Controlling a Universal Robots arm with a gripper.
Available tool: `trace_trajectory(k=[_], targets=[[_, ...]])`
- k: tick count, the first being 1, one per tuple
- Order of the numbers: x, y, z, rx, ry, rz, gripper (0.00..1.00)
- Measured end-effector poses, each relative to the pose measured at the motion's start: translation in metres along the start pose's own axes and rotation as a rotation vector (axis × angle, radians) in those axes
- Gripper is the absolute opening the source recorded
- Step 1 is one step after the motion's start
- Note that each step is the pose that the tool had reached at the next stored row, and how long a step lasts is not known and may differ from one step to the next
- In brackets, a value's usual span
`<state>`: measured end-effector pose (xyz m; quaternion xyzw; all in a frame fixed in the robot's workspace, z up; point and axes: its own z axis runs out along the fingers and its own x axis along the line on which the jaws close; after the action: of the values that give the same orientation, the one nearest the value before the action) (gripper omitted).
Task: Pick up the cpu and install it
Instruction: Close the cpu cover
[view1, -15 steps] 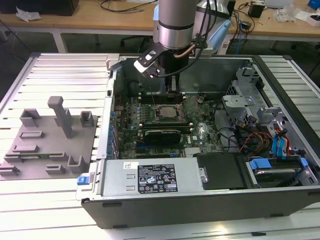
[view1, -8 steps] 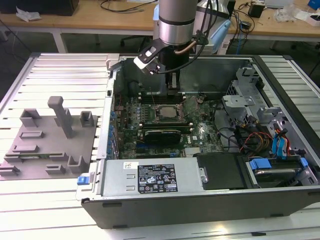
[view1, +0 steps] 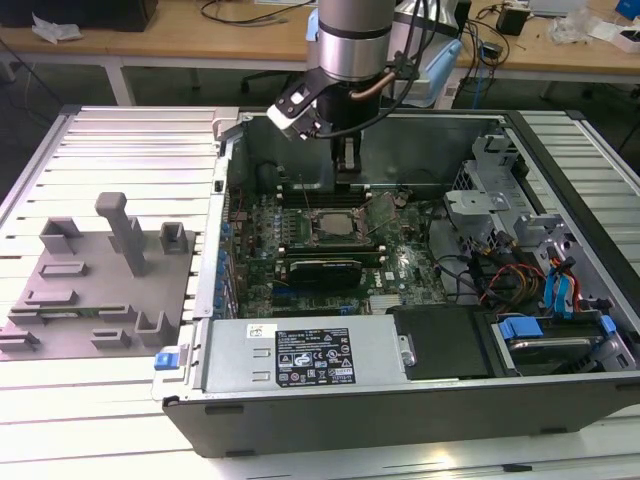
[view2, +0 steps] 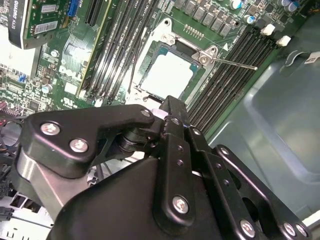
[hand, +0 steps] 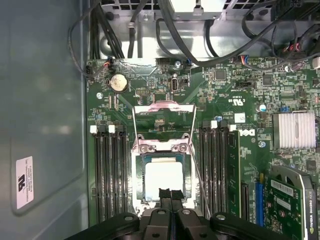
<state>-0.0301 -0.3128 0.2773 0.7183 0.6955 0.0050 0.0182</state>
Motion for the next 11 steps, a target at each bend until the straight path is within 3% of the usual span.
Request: trace_trajectory(k=[11], targets=[[0.0000,0.0004,-0.0023,0.0000,0.0000,0.000,0.11]])
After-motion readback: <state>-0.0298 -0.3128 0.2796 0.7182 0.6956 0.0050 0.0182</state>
